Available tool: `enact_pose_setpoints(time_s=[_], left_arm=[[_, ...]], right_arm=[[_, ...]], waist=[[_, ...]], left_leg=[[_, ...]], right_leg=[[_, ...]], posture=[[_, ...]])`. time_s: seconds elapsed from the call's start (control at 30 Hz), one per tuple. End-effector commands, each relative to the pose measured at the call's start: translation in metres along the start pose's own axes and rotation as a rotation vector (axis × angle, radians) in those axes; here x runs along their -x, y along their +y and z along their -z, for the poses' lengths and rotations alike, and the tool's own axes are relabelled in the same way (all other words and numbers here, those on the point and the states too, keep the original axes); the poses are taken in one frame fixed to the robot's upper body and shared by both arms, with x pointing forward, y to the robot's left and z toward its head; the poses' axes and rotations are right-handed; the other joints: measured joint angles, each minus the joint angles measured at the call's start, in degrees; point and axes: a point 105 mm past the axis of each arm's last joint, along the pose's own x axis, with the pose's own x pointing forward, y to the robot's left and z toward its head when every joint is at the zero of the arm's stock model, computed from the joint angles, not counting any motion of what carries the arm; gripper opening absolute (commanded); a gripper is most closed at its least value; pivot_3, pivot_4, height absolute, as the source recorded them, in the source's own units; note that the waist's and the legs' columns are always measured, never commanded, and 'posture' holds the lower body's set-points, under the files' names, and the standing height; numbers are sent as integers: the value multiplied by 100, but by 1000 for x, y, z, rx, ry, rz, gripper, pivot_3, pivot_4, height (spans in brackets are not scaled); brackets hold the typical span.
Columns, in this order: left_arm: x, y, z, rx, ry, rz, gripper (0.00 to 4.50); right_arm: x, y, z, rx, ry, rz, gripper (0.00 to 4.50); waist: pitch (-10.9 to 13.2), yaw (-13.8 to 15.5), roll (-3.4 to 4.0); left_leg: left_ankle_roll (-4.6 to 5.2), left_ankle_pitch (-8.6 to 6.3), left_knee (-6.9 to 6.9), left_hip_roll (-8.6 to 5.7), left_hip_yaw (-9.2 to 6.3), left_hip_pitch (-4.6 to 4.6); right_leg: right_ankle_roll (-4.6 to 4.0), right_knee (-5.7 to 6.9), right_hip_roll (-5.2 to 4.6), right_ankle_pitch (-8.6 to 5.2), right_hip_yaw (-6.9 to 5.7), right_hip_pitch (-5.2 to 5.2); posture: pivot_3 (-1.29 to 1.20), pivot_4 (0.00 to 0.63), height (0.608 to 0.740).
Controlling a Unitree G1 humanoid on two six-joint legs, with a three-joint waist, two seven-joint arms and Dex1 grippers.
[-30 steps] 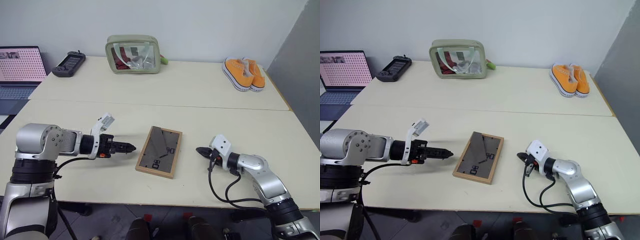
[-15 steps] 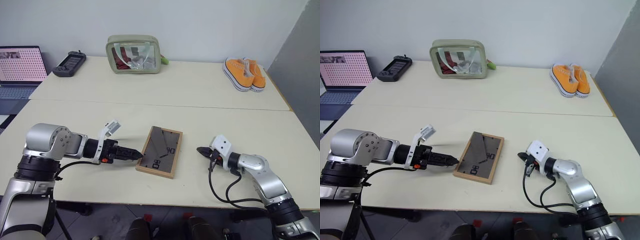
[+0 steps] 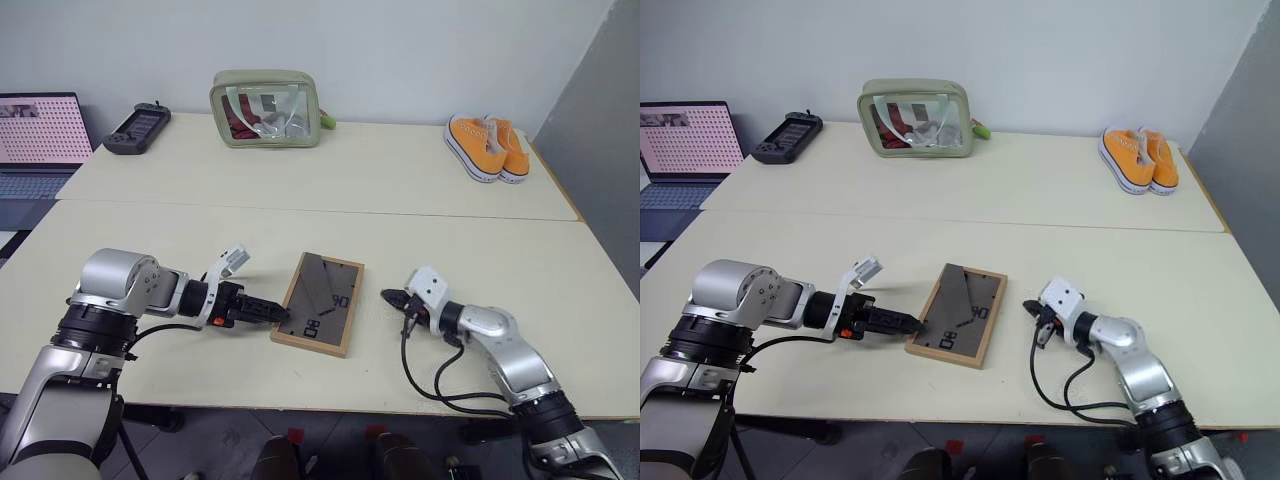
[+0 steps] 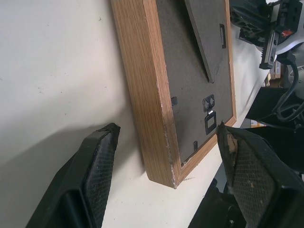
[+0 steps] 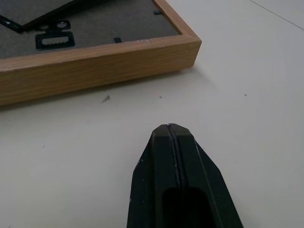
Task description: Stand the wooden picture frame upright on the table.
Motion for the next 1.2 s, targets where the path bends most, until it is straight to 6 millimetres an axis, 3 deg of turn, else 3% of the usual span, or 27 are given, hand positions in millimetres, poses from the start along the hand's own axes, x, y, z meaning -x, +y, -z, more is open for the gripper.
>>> enact_pose_setpoints(time_s=[0.03,0.73,0.87,1.0,1.13,1.2], left_arm=[[-4,-4,2,-6,16,25,3485],[-8,-6,-6,-6,-17,36,3485],[-8,-5,-6,-2,-23,37,3485],[-7,-4,-3,14,-26,35,3485],[0,-9,11,88,8,59,3485],[7,-14,28,98,41,80,3485]], right_arm=[[-10,3,-11,14,-42,1,0],[-47,24,-41,-32,-139,-23,0],[-36,15,-34,27,-97,-10,0],[-3,-6,-18,101,-13,15,0],[29,-9,-4,134,59,-21,0],[41,-7,3,140,90,-39,0]], waist=[[0,-2,1],[0,8,2],[0,29,3],[3,81,8],[4,68,8],[3,-10,9]], left_leg=[[0,0,0,0,-1,0],[-2,1,0,-1,-10,0],[-2,1,0,-3,-14,0],[-2,1,2,-10,-15,0],[-1,0,-1,-6,-18,0],[-1,0,-2,-2,-23,1]], right_leg=[[0,1,0,0,-1,0],[0,2,-2,0,-12,4],[0,2,-4,0,-17,7],[0,-2,-10,0,-19,11],[-5,-5,-7,-4,-24,14],[-10,-3,-5,-7,-28,15]], posture=[[0,150,740],[0,150,740],[0,150,740],[0,150,740],[0,150,740],[0,150,740]])
